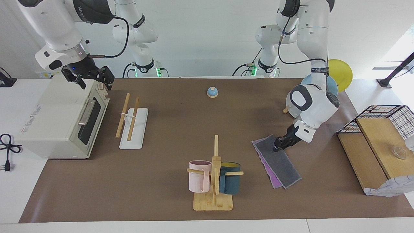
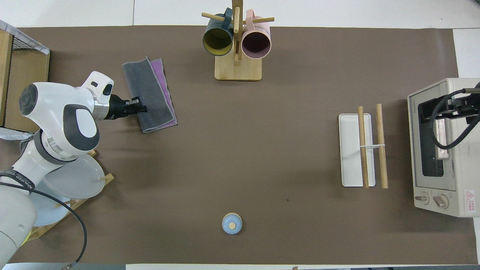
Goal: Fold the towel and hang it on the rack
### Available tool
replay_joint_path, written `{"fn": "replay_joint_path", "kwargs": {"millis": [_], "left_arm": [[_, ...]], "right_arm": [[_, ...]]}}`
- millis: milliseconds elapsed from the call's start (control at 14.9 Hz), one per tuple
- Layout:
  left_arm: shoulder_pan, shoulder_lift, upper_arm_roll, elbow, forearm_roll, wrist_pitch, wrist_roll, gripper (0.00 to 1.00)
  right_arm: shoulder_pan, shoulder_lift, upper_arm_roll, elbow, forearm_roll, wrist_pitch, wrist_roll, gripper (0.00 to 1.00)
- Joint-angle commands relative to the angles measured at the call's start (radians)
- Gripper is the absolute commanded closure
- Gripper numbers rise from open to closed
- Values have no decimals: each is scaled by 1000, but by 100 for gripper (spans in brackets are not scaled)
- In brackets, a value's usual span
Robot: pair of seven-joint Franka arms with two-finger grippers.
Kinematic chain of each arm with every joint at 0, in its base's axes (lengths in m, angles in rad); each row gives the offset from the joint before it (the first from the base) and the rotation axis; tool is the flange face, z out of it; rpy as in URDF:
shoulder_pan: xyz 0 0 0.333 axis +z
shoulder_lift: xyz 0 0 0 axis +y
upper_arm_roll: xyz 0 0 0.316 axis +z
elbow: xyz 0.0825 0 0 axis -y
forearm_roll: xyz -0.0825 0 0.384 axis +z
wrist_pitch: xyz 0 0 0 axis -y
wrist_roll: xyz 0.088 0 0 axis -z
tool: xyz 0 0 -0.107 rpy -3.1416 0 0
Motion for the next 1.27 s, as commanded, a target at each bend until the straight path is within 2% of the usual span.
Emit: {"fn": "replay_joint_path", "kwargs": {"millis": [0,201,334,468,936,1204], "left_arm": [[3,1,-3,-17,-25,-4,16,100],[3,1,-3,3,-23,-18,-12,100],[-1,-9,-3,55,-20,-78,-122,100],[-7,-31,-6,115,-8,-147,-279,100],[-12,-137,-68,196,24,-248,-867,100],[-12,-196,-126,245,53,-268,-1360,100]], "right_arm": [[-6,-7,6,-7,-18,-9,-11,0],[-6,-7,6,-5,-18,-7,-11,0],[-6,-7,6,-5,-18,-7,-11,0],[-6,-7,6,-5,-18,-7,-11,0],[-6,-7,6,-5,-18,-7,-11,0],[-6,-7,6,-5,-18,-7,-11,0]]}}
